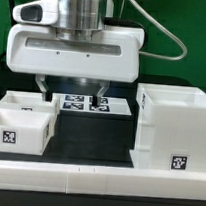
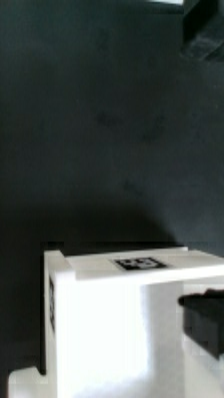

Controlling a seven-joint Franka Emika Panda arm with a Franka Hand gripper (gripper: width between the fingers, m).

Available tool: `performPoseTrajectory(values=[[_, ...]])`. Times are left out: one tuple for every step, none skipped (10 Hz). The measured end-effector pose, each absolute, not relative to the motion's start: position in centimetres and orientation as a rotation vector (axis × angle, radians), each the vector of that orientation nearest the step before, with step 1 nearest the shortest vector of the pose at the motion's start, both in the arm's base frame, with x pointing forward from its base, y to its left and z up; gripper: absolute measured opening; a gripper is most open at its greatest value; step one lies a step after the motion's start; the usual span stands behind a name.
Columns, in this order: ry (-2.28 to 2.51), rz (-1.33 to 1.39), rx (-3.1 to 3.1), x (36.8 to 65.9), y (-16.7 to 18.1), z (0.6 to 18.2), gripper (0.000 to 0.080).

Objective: Assemble drawer

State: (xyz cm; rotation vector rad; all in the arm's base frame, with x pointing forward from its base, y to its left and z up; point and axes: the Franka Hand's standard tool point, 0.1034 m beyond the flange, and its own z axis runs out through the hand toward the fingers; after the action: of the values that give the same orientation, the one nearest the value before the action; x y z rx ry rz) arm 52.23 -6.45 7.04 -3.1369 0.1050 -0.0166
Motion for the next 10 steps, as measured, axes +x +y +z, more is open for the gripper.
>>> performPoseTrajectory(values=[[0.111,-0.007,-3.141,52.0,-7.4,6.3,0.0649],[0.112,0.005,-3.143,51.9,-7.8,5.6,0.0649],[0.105,0.002,-3.148,51.9,-8.2,4.9,0.0649],[0.102,0.009,-3.152,51.6,-8.5,4.2,0.0649],[0.098,0.015,-3.156,51.4,-8.8,3.5,0.0649],[0.1,0.014,-3.16,51.2,-9.1,2.5,0.0649],[0.102,0.014,-3.163,50.9,-9.3,1.7,0.0649],[0.101,0.016,-3.167,50.8,-9.4,1.1,0.0649],[0.1,0.009,-3.17,50.8,-9.4,0.8,0.0649],[0.098,0.003,-3.173,50.8,-9.6,0.7,0.0649]])
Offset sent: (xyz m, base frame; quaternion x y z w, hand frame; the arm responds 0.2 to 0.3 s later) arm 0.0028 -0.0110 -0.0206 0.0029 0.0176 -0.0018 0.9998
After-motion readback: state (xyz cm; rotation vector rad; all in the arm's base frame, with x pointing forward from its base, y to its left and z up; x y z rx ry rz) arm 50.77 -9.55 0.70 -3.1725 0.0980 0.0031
